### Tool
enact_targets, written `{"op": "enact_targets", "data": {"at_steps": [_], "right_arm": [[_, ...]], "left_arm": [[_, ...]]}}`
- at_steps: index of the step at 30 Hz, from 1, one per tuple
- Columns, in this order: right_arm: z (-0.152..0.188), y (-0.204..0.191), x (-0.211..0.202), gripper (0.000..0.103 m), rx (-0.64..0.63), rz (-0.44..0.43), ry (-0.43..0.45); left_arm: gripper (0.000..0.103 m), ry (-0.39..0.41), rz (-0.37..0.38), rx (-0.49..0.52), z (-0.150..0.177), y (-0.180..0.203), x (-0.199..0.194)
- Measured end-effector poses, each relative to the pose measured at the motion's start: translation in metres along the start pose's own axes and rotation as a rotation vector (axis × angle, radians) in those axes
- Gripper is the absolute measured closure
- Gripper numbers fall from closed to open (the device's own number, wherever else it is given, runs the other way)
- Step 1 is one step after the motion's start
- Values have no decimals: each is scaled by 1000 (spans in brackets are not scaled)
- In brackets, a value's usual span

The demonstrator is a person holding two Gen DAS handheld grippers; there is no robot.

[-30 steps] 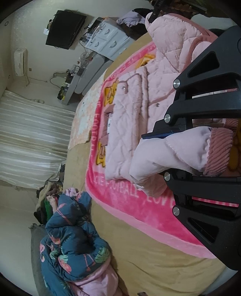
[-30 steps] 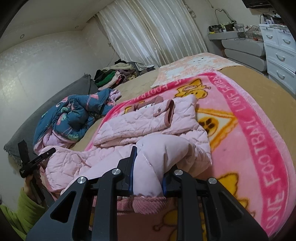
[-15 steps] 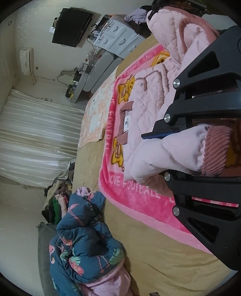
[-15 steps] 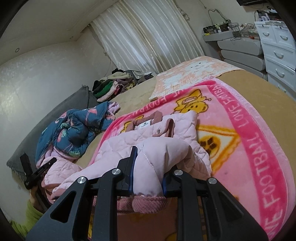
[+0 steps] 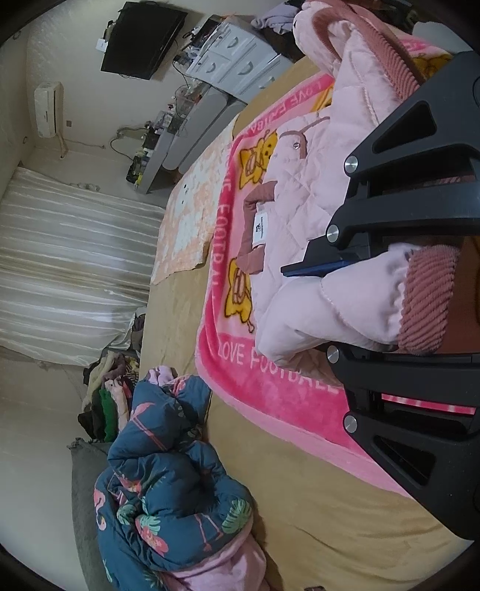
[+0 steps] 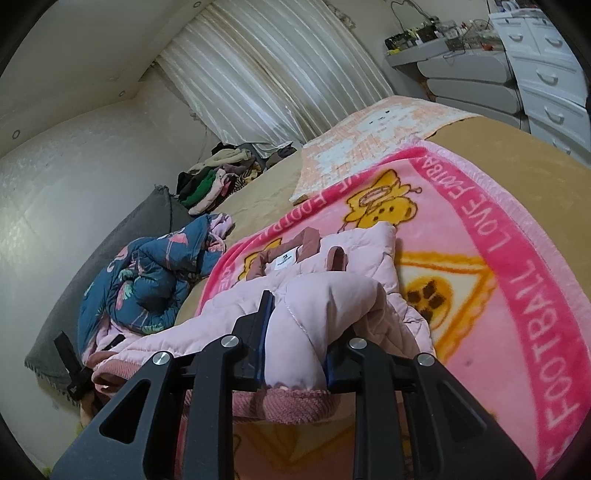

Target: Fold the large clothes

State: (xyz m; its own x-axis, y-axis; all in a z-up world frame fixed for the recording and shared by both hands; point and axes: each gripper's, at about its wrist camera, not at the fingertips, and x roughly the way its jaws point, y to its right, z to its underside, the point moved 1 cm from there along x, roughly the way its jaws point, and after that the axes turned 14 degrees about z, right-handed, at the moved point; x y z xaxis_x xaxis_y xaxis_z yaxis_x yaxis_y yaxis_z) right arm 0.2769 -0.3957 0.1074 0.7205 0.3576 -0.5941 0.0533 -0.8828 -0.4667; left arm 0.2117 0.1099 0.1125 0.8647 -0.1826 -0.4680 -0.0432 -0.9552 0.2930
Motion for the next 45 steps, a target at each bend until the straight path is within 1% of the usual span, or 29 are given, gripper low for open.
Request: {"op": "enact_targets", "data": {"at_steps": [10, 13, 15, 16, 17, 18, 19, 20, 21, 23, 24, 27, 31, 33, 36, 38, 42, 43, 44, 45], "right_arm": [[-16, 6, 31, 80, 59, 10, -38], [-19, 10, 40, 77, 88, -3, -61], [-22, 15, 47, 70, 125, -43, -86], [-24, 17, 49, 69, 141, -64, -99], [-26, 20, 52, 64, 158, -83, -111], [-27, 20, 53, 56, 169, -102, -122], [-29, 21, 54, 50, 181, -127, -134], [-31, 22, 53, 41, 190, -148, -140], [-33, 22, 52, 34, 192, -158, -141], [-35, 22, 50, 30, 185, -170, -139], [-36, 22, 49, 25, 185, -171, -133], [-38, 25, 44, 15, 188, -169, -108], [-40, 33, 38, 12, 206, -192, -64], [-38, 39, 39, 9, 205, -149, -53], [-32, 43, 46, 9, 153, -21, -40], [-24, 42, 53, 9, 82, 75, -28], [-2, 28, 77, 9, -75, 207, -45], [4, 24, 83, 9, -112, 228, -53], [10, 19, 90, 9, -153, 248, -61], [15, 16, 94, 9, -173, 255, -65]], "left_arm": [[89, -26, -14, -3, -9, -13, 28], [89, -39, -19, -14, -9, -19, 39], [89, -50, -23, -24, -9, -25, 47], [89, -57, -25, -29, -8, -28, 51], [89, -60, -26, -34, -8, -30, 54], [89, -64, -25, -39, -8, -32, 57], [89, -68, -27, -42, -7, -34, 59], [89, -73, -29, -46, -6, -36, 63], [89, -76, -28, -51, -6, -37, 66], [89, -83, -30, -55, -5, -39, 72], [89, -86, -30, -58, -5, -40, 74], [88, -93, -29, -65, -4, -43, 82], [87, -104, -27, -68, -4, -44, 91], [86, -111, -27, -69, -3, -45, 96], [82, -118, -27, -75, -2, -45, 103], [79, -115, -24, -81, -2, -46, 105], [69, -102, -18, -80, -1, -42, 105], [60, -96, -9, -79, -2, -40, 103], [48, -90, -2, -74, -2, -37, 101], [42, -86, 0, -68, -4, -35, 99]]}}
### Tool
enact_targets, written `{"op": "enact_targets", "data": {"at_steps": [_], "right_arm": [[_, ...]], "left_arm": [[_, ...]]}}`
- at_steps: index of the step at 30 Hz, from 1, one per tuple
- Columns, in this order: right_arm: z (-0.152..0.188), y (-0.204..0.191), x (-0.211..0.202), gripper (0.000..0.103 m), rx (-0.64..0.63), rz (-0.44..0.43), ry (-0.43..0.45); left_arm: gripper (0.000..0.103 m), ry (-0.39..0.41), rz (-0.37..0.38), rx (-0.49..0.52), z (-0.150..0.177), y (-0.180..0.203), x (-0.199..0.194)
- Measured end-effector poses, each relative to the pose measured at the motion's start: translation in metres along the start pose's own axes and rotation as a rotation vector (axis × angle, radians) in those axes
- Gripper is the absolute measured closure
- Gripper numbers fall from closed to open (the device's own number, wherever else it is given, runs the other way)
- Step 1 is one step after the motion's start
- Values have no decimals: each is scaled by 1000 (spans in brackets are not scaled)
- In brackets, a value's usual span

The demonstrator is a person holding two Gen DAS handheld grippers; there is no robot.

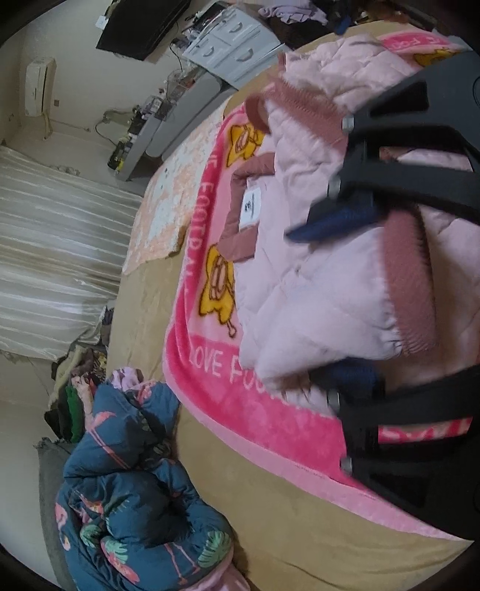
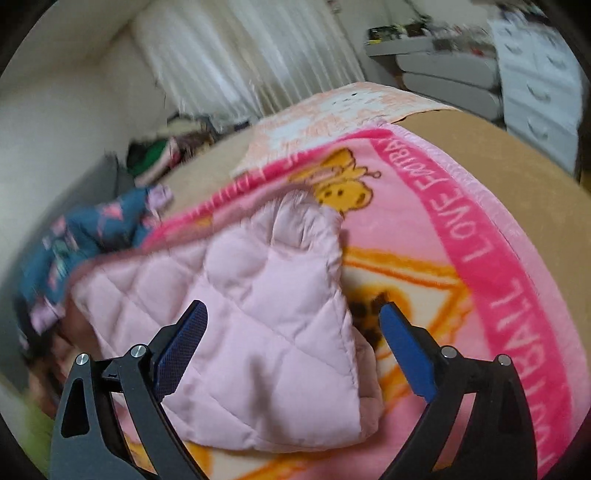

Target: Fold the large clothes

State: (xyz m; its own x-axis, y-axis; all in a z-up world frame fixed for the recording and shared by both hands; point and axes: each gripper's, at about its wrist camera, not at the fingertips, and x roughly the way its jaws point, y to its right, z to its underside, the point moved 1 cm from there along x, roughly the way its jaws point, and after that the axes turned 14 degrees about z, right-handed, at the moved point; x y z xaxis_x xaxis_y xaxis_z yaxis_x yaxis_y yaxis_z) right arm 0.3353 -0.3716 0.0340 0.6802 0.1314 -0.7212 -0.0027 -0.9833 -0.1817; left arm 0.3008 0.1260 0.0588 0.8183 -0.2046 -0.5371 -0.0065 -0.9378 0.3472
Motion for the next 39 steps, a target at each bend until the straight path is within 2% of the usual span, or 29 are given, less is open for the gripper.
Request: {"op": "enact_targets", "data": {"at_steps": [3, 9, 16, 22, 25, 27, 35, 39], "right_arm": [[10, -13, 7, 9, -49, 1, -7], [14, -17, 5, 9, -67, 18, 8], [12, -13, -13, 9, -60, 2, 37], [15, -8, -34, 7, -64, 19, 87], [20, -5, -44, 6, -87, 43, 123], [24, -4, -47, 6, -104, 58, 135], [30, -7, -26, 6, -144, 87, 95], [26, -14, -4, 6, -163, 96, 68]], "left_arm": [[37, 1, 5, 17, -3, 9, -6], [10, 43, -1, 75, -8, 32, -28], [9, 107, -19, 139, -13, 50, -61], [9, 122, -119, 171, -4, 39, -79], [9, 73, -158, 166, 9, 21, -76], [9, 36, -160, 155, 17, 7, -70], [9, -187, -68, 88, 59, -46, -14], [9, -215, 1, 63, 62, -52, 6]]}}
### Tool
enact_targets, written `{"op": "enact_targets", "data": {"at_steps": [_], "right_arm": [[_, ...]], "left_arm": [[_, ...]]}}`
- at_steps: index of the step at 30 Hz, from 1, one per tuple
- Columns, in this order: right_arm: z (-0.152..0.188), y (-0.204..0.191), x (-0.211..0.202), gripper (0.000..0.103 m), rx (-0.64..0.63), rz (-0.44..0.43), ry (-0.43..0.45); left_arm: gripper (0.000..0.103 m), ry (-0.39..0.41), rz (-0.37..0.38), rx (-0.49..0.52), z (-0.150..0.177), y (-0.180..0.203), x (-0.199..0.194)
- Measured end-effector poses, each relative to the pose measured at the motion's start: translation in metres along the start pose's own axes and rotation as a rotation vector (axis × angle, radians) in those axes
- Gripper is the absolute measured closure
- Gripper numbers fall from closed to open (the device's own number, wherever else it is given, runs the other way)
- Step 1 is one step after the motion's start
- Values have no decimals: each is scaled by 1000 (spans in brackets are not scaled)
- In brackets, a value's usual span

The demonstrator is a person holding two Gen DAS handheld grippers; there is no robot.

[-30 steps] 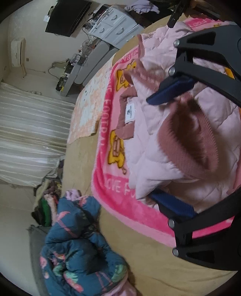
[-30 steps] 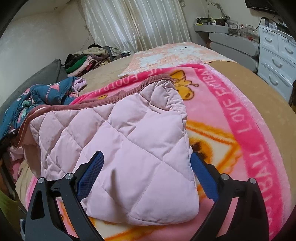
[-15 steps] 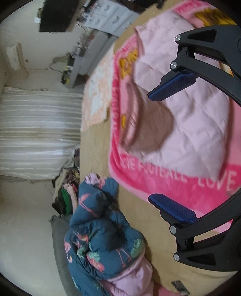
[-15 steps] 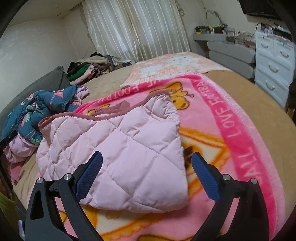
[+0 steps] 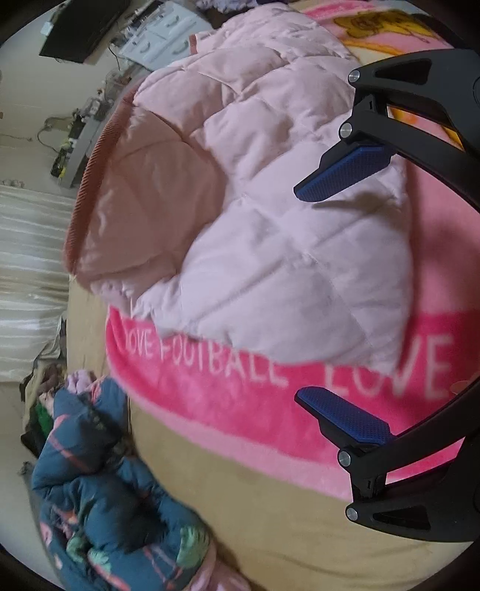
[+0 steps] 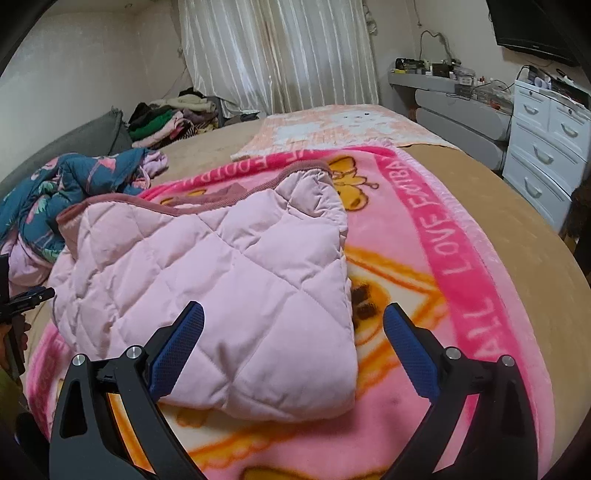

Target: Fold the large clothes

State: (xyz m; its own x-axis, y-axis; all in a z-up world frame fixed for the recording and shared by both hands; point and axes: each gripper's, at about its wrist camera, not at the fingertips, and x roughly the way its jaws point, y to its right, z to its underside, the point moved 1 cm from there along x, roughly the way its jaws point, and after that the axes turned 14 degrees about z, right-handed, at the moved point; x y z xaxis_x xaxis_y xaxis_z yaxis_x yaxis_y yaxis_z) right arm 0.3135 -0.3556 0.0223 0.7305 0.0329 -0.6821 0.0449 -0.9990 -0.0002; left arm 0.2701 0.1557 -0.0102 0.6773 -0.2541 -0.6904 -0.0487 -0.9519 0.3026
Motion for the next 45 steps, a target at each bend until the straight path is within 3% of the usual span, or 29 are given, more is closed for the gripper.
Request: {"op": "enact_targets", "data": {"at_steps": [2, 5, 14, 16, 18, 21, 28, 30, 35, 41, 45], "right_arm": [[-1, -5, 9, 6, -14, -7, -18], [0, -16, 23, 7, -57, -9, -40], [-1, -20, 43, 10, -53, 23, -41], [-3, -17, 48, 13, -31, 14, -50], [-4, -20, 50, 23, -38, 14, -59], [1, -28, 48, 41, -90, 43, -38], [7, -39, 33, 66, -121, 101, 25], [8, -43, 26, 73, -154, 113, 60], [-5, -48, -10, 82, -200, 112, 201], [-58, -61, -56, 85, -211, 125, 421], [-98, -58, -56, 85, -176, 143, 491]], "left_arm": [[9, 6, 33, 17, -2, 5, 5], [9, -7, 8, 57, -5, 13, 16], [12, 15, 10, -5, -11, 6, 36], [19, 23, 6, -22, -13, 3, 38], [43, 35, -3, -35, -15, 4, 38], [63, 18, -32, -34, -14, 9, 37], [86, 30, -36, -1, -10, 19, 24], [91, 54, -37, 12, -9, 24, 17], [95, 138, -4, 5, -14, 31, -19], [95, 271, 22, 25, -52, 43, -60], [95, 344, -7, 37, -87, 47, -66]]}}
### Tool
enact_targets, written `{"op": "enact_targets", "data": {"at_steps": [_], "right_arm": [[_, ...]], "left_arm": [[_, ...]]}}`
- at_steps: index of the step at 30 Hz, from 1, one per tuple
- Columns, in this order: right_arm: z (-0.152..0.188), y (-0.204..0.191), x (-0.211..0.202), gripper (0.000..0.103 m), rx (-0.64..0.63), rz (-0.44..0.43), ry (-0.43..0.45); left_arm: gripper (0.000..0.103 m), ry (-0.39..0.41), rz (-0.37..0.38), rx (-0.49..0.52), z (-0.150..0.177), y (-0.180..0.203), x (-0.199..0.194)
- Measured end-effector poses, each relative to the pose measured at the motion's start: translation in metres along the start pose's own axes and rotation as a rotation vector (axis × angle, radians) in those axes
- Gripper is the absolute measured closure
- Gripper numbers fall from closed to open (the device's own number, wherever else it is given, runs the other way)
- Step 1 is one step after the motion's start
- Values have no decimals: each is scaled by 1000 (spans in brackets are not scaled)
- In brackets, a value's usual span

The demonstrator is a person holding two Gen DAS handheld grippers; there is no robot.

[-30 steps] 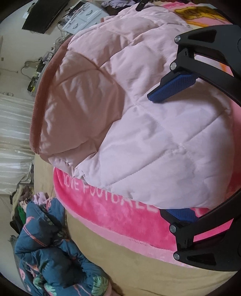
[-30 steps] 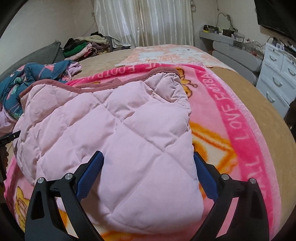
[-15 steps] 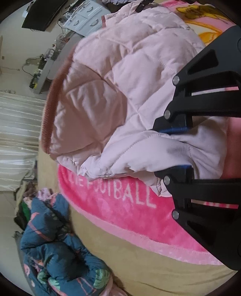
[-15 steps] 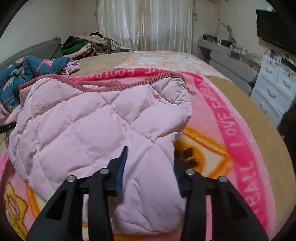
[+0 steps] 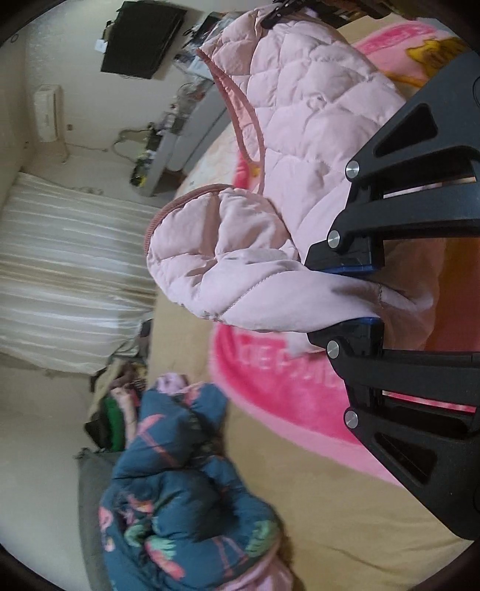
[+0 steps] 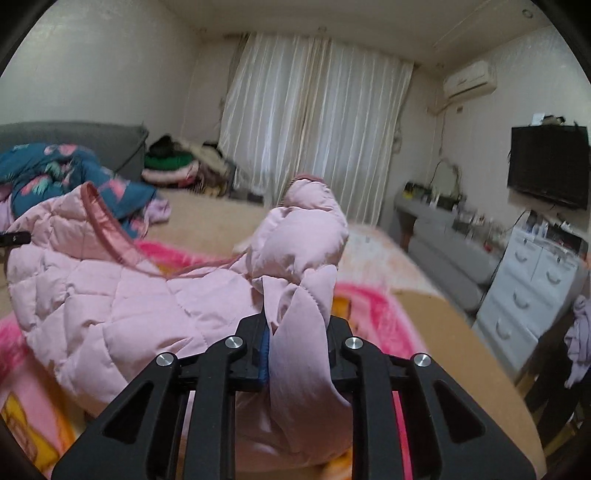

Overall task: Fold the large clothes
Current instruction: 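Grasp the folded jacket edge with both tools and lift it, then fold the gripped jacket edge over onto the jacket with both tools, release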

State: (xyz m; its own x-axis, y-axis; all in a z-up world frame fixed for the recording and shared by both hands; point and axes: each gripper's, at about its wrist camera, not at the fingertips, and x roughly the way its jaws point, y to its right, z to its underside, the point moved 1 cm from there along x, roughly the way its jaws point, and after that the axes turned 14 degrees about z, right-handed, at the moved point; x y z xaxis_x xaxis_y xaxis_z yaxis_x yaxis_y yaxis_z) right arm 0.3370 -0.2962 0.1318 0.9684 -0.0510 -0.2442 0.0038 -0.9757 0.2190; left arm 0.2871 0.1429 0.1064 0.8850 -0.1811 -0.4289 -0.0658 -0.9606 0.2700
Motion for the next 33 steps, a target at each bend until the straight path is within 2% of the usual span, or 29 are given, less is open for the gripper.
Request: {"op": "enact_targets", "data": {"at_steps": [5, 8, 11, 14, 17, 20, 27, 33], "right_arm": [[-9, 9, 45, 85, 59, 25, -10], [5, 2, 73, 85, 57, 29, -60], [30, -10, 102, 85, 28, 31, -138], [54, -21, 118, 85, -1, 53, -191], [71, -24, 133, 84, 32, 63, -251], [84, -35, 146, 83, 19, 96, -306], [105, -34, 174, 82, 126, 108, -424], [108, -41, 191, 81, 99, 128, -465]], "left_arm": [[94, 27, -40, 10, -23, -5, 25], [93, -1, -81, 2, -19, -11, 50], [93, -63, -111, -24, -3, -21, 80], [92, -100, -148, -44, 15, -35, 98], [90, -127, -165, -80, 30, -48, 110], [90, -147, -189, -67, 37, -49, 120], [88, -177, -211, -76, 38, -52, 138], [86, -200, -245, -67, 38, -55, 153]]}}
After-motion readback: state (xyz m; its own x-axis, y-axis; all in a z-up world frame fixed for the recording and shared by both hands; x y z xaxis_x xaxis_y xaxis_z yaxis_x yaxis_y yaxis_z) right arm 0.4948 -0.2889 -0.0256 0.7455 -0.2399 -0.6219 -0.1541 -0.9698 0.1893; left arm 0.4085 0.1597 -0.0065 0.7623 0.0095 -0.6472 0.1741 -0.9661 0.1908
